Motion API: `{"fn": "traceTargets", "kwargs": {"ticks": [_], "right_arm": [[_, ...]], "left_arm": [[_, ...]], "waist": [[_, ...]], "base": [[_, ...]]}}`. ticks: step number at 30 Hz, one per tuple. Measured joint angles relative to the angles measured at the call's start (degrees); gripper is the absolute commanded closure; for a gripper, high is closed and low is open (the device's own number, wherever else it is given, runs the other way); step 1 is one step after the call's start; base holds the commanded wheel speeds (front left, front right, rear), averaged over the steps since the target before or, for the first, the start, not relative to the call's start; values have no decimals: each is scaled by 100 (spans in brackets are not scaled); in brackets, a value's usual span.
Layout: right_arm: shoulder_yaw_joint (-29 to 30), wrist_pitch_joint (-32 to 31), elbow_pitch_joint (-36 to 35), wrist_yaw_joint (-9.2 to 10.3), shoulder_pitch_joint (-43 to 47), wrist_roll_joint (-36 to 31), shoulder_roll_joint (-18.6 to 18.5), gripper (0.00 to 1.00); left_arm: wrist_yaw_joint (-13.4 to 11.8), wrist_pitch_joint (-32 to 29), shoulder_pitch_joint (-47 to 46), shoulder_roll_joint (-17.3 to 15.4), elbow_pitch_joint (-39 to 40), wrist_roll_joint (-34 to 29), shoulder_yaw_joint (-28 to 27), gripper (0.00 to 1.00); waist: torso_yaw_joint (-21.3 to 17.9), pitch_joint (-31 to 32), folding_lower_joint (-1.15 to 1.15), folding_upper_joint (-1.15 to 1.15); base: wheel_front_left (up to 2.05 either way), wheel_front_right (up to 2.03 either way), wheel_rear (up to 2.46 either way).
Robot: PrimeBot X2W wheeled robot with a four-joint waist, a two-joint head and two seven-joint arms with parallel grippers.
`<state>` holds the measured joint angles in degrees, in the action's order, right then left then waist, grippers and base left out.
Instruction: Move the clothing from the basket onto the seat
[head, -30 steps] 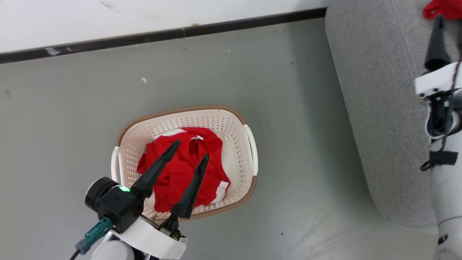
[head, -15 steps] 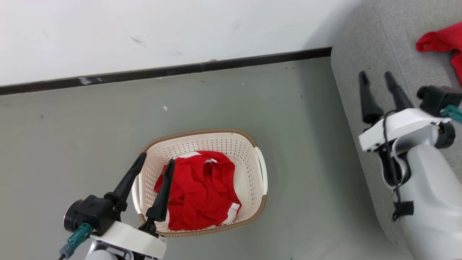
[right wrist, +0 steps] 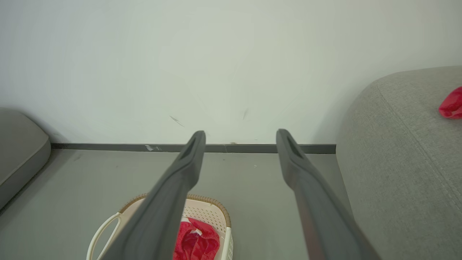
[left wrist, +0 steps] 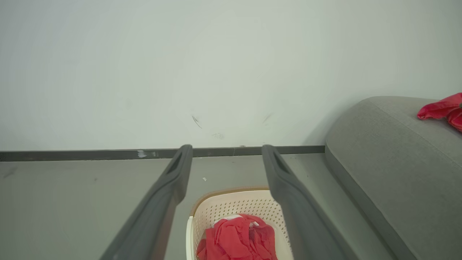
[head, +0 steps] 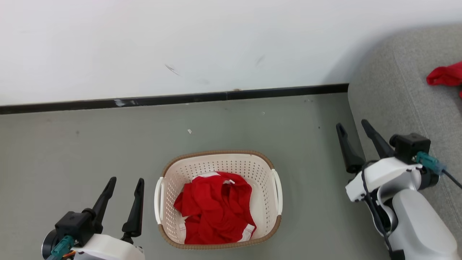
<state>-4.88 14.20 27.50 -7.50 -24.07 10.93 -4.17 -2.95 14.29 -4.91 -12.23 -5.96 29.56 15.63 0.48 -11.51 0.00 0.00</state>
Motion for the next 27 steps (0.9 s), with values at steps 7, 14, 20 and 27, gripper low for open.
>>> {"fn": "traceTargets", "kwargs": {"ticks": [7,14,20,27], "right_arm": [[80,0,-270,0,587,-109,5,0],[248,0,-477,0,1167,-241,30,0],[303,0,-654,0,1562,-339,77,0],[302,0,-794,0,1805,-396,97,0]], "left_arm": [[63,0,124,132,-215,-22,-40,0],[193,0,248,191,-390,-102,-42,0],[309,0,367,222,-521,-151,-70,0],[369,0,446,277,-571,-190,-145,0]], "waist": [[159,329,0,0],[257,639,0,0],[288,907,0,0],[278,1103,0,0]], "base": [[0,0,0],[0,0,0],[0,0,0],[0,0,0]]}}
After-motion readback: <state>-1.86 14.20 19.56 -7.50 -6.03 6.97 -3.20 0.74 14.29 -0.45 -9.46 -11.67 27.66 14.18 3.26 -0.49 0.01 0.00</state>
